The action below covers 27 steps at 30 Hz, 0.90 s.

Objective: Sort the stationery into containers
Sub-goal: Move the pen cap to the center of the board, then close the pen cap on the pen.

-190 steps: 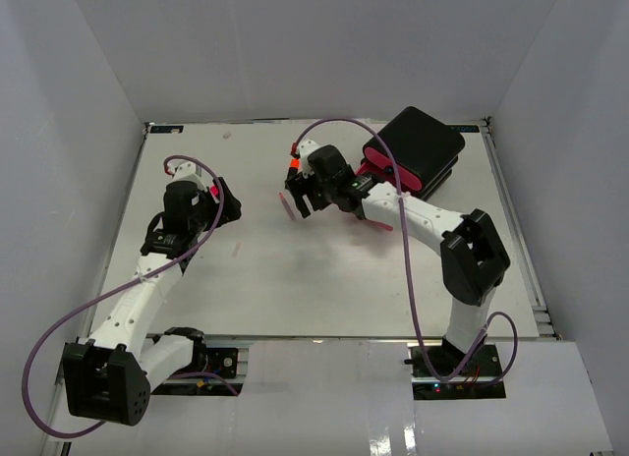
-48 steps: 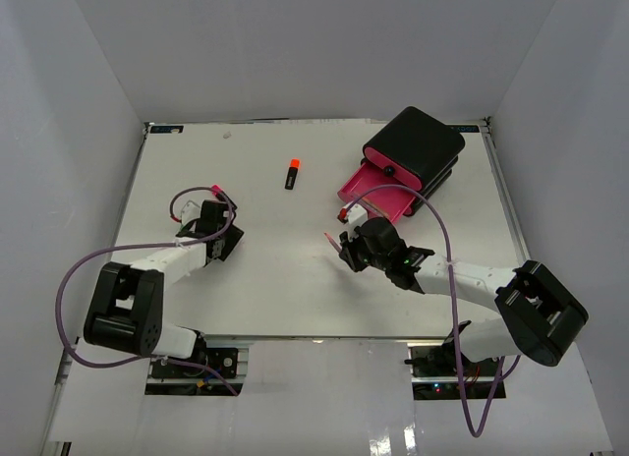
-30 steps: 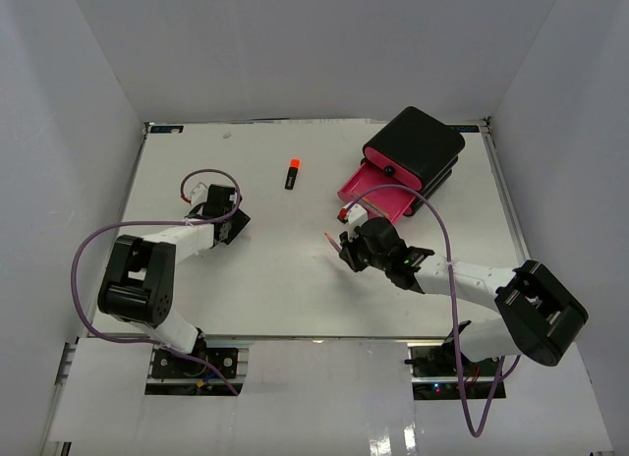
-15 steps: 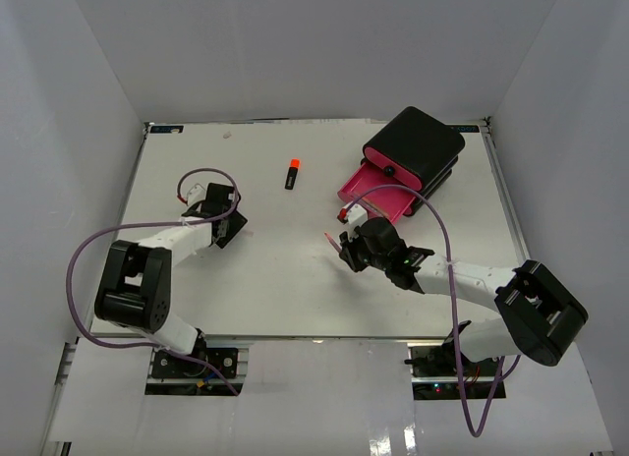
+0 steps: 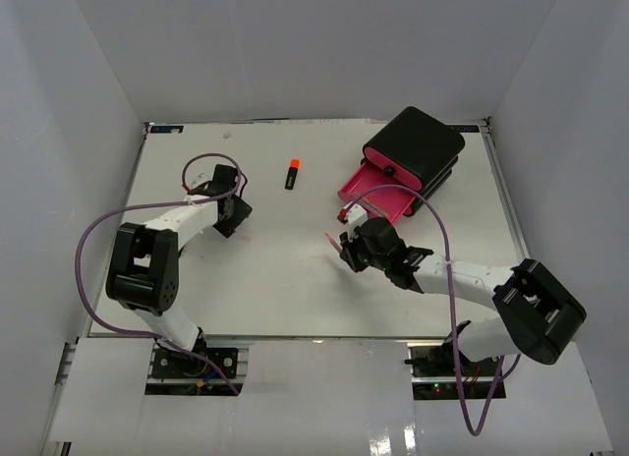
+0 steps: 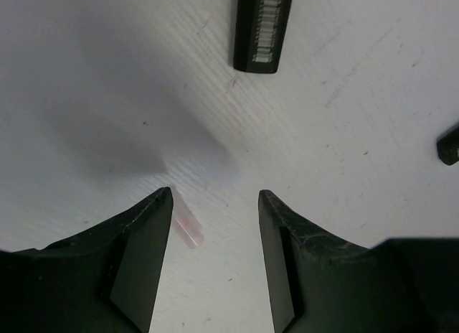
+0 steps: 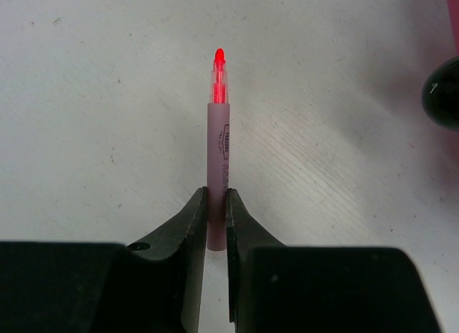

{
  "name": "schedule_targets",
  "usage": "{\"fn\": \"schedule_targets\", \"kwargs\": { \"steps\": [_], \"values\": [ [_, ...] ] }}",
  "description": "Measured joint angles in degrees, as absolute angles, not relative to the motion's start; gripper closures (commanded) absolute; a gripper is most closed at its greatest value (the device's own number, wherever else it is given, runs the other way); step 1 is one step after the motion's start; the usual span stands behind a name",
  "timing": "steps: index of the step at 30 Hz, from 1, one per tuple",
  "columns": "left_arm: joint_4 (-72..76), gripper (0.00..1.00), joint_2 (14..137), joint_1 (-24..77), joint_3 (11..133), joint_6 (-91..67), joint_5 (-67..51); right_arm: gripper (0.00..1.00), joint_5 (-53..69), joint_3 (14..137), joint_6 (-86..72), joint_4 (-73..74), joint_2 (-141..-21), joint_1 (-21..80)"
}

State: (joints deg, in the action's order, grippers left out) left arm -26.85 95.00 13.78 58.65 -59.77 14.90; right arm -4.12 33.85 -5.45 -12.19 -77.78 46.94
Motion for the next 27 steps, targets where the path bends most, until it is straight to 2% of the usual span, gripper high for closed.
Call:
{"fn": "schedule_targets", "kwargs": {
  "steps": [9,27],
  "values": [
    [-37.7,0.42,96.4,15.3,63.7,-63.5,14.0,0.92,-4.3,33.8,-5.4,-12.1,-78.3,46.9],
    [-44.8,0.53,101.3,15.9,66.0,-66.8,13.3,0.92,-4.5,33.8,-5.4,-12.1,-78.0,46.9]
  ]
}}
